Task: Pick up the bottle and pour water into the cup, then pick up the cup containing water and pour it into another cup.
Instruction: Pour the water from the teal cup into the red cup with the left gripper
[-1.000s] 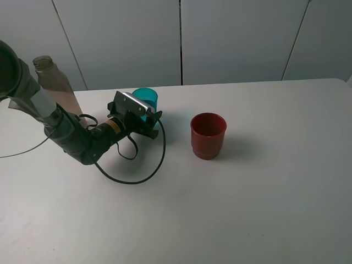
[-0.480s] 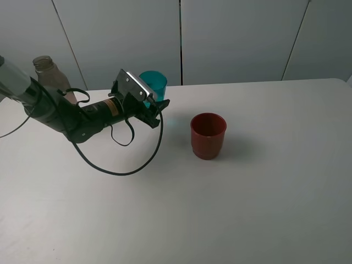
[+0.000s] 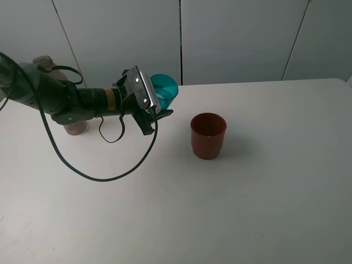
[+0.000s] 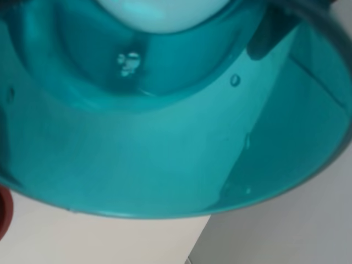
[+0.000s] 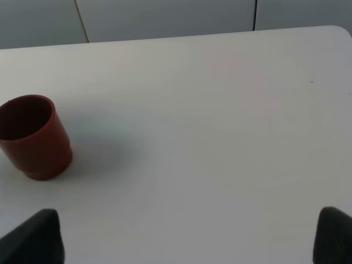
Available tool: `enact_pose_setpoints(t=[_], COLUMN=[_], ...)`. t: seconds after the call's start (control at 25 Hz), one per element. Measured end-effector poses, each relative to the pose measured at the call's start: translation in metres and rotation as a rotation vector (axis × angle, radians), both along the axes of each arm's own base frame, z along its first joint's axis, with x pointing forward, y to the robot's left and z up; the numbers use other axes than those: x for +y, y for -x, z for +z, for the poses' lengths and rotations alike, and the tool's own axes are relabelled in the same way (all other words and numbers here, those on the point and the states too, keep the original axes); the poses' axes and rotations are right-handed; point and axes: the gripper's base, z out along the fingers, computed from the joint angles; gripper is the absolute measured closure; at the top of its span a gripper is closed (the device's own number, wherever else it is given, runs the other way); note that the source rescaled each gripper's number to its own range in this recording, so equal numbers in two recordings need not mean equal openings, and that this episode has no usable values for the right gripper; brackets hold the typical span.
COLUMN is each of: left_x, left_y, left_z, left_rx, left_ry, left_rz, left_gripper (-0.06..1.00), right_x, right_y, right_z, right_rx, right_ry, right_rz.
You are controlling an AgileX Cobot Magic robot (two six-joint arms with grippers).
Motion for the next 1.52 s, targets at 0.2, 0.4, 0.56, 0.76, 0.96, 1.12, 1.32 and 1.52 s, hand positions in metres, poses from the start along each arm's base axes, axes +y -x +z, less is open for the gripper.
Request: enact_pose_setpoints(t=[0.2,0.4,0.56,0.76,0.96,1.12,1.32,1.52], left_x=[-0.010,-0.019,-0.027,-0.044,-0.052,-0.054,-0.057,-0.064], left_y=[0.004,0.007,0.007,0.007,0.010,0.013,0.012,0.018], left_z=[0.009,0.012,0.016,0.024,0.027,0.032,0.043,0.050], left_rx=[-0.032,-0.056,-0.083,-0.132,-0.159,-0.186,-0.217,-0.256], left_ry=[-0.073,-0.137,-0.175,-0.225,-0.281,-0.319,-0.373,-0.411], left_rz=[-0.057,-0.100,-0.132,-0.174,-0.202,-0.214,-0.191,-0.208], left_gripper=[0.91,0.91,0.91,0.91,0.91,0.91,0.91,0.91], right_x=[0.000,0.000,0.000,0.000,0.000,0.000,0.000,0.000], right_y=[0.000,0.000,0.000,0.000,0.000,0.000,0.000,0.000], right_z=[0.000,0.000,0.000,0.000,0.000,0.000,0.000,0.000], right_rx=[0.000,0.000,0.000,0.000,0.000,0.000,0.000,0.000], right_ry=[0.000,0.000,0.005,0.000,0.000,0.000,0.000,0.000], right_rz=[0.000,0.000,0.003,0.000,0.000,0.000,0.000,0.000])
